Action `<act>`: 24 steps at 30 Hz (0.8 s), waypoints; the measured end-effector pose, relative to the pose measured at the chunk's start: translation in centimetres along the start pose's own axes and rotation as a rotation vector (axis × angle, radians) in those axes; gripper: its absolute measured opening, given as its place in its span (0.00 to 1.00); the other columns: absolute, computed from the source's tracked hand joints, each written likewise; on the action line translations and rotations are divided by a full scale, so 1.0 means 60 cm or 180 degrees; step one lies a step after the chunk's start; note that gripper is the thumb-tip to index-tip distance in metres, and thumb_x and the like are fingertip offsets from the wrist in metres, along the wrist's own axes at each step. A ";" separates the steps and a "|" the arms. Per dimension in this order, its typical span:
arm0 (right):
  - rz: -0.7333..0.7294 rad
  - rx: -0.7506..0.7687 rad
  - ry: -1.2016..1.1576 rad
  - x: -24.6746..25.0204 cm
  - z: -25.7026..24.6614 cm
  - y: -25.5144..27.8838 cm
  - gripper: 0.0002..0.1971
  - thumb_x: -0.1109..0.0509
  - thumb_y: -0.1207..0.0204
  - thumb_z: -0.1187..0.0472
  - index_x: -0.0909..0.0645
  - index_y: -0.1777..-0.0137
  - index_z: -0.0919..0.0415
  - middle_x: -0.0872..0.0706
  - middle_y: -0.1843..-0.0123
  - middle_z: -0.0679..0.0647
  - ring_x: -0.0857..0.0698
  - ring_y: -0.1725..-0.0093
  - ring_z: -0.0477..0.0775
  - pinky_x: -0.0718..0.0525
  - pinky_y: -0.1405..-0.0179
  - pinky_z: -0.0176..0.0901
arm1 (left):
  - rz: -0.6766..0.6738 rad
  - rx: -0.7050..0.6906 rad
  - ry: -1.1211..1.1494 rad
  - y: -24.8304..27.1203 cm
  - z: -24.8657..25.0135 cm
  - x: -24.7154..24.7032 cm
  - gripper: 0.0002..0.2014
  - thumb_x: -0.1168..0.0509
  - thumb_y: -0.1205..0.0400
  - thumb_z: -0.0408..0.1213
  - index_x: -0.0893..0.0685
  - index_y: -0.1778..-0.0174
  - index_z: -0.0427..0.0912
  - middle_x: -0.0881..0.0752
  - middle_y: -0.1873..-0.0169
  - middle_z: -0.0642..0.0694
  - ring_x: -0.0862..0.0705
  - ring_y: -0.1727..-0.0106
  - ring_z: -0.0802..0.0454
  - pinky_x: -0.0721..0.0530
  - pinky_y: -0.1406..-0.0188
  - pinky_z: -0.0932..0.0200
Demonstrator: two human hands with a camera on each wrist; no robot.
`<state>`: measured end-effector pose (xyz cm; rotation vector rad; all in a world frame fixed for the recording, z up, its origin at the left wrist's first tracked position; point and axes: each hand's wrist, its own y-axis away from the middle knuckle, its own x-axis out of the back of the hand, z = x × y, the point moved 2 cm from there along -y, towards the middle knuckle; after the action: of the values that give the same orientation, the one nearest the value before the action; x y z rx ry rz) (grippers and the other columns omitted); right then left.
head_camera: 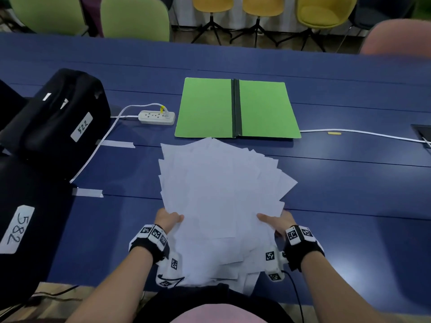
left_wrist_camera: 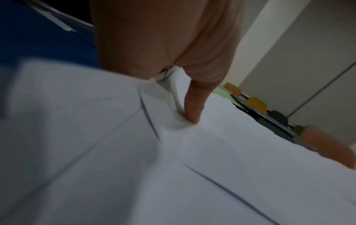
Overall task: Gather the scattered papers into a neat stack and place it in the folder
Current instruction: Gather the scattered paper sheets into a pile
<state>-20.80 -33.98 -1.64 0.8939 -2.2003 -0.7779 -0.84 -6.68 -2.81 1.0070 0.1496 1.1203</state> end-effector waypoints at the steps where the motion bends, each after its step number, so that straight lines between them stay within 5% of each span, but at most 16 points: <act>1: -0.0082 -0.0015 -0.0010 -0.009 -0.001 0.004 0.28 0.19 0.35 0.59 0.21 0.36 0.67 0.14 0.41 0.61 0.17 0.48 0.59 0.20 0.48 0.47 | 0.0029 -0.0044 0.0056 0.000 -0.001 -0.005 0.21 0.28 0.26 0.28 0.21 0.37 0.31 0.15 0.41 0.36 0.16 0.42 0.39 0.18 0.38 0.48; 5: 0.0028 0.0031 -0.0303 -0.033 -0.010 0.016 0.29 0.18 0.36 0.55 0.20 0.37 0.65 0.15 0.45 0.59 0.17 0.48 0.59 0.19 0.46 0.47 | 0.0246 -0.0228 0.0176 -0.001 0.000 -0.013 0.29 0.21 0.37 0.41 0.18 0.41 0.37 0.12 0.46 0.40 0.13 0.46 0.41 0.14 0.41 0.44; 10: 0.0685 0.0200 0.0588 -0.039 -0.009 0.009 0.42 0.15 0.47 0.55 0.26 0.32 0.66 0.23 0.31 0.62 0.22 0.32 0.65 0.21 0.35 0.55 | 0.0300 -0.0347 -0.0642 0.030 0.021 -0.015 0.18 0.23 0.32 0.38 0.16 0.48 0.37 0.17 0.42 0.40 0.17 0.45 0.43 0.17 0.43 0.55; 12: 0.0545 0.0388 0.0485 -0.044 -0.009 0.010 0.36 0.16 0.49 0.57 0.20 0.39 0.68 0.19 0.34 0.62 0.18 0.40 0.62 0.18 0.40 0.50 | 0.0415 -0.0431 -0.1020 0.040 0.028 -0.014 0.14 0.24 0.31 0.40 0.17 0.53 0.41 0.27 0.36 0.38 0.24 0.35 0.39 0.22 0.34 0.51; 14: 0.0400 0.0462 0.0346 -0.047 -0.011 0.014 0.24 0.18 0.41 0.66 0.19 0.44 0.69 0.17 0.40 0.64 0.16 0.45 0.61 0.19 0.45 0.46 | 0.0364 -0.0548 -0.1023 0.045 0.035 -0.011 0.12 0.24 0.31 0.37 0.21 0.58 0.43 0.29 0.36 0.38 0.25 0.33 0.39 0.23 0.31 0.50; 19: 0.0056 0.0293 -0.0104 -0.036 -0.014 0.018 0.17 0.20 0.34 0.67 0.22 0.49 0.65 0.13 0.52 0.61 0.16 0.58 0.59 0.18 0.64 0.39 | -0.0056 -0.0311 -0.0595 0.032 0.040 0.002 0.24 0.27 0.29 0.29 0.24 0.38 0.30 0.16 0.40 0.36 0.16 0.42 0.39 0.17 0.39 0.50; 21: 0.0003 0.0443 0.0013 -0.025 -0.013 0.017 0.17 0.20 0.33 0.65 0.20 0.46 0.65 0.15 0.53 0.56 0.17 0.56 0.56 0.19 0.59 0.38 | 0.0015 -0.0214 -0.0676 0.032 0.038 0.010 0.21 0.31 0.25 0.26 0.25 0.37 0.27 0.16 0.43 0.36 0.17 0.41 0.39 0.20 0.43 0.53; 23: 0.0106 0.0597 0.0118 -0.011 -0.013 0.009 0.20 0.19 0.35 0.61 0.18 0.45 0.66 0.14 0.50 0.55 0.16 0.50 0.55 0.20 0.50 0.42 | 0.0154 -0.0140 -0.0818 0.036 0.038 0.016 0.07 0.35 0.22 0.24 0.25 0.51 0.26 0.18 0.55 0.40 0.20 0.43 0.41 0.24 0.50 0.57; 24: 0.0209 0.0627 0.0141 -0.003 -0.011 0.004 0.20 0.18 0.37 0.57 0.16 0.48 0.65 0.13 0.50 0.55 0.16 0.50 0.56 0.19 0.51 0.43 | 0.0161 -0.0148 -0.0947 0.041 0.041 0.016 0.08 0.37 0.20 0.24 0.29 0.64 0.31 0.23 0.64 0.44 0.22 0.46 0.42 0.25 0.54 0.58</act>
<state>-20.32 -33.91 -1.10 0.9190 -2.2831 -0.5119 -0.69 -7.21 0.76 1.1283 -0.1408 1.0020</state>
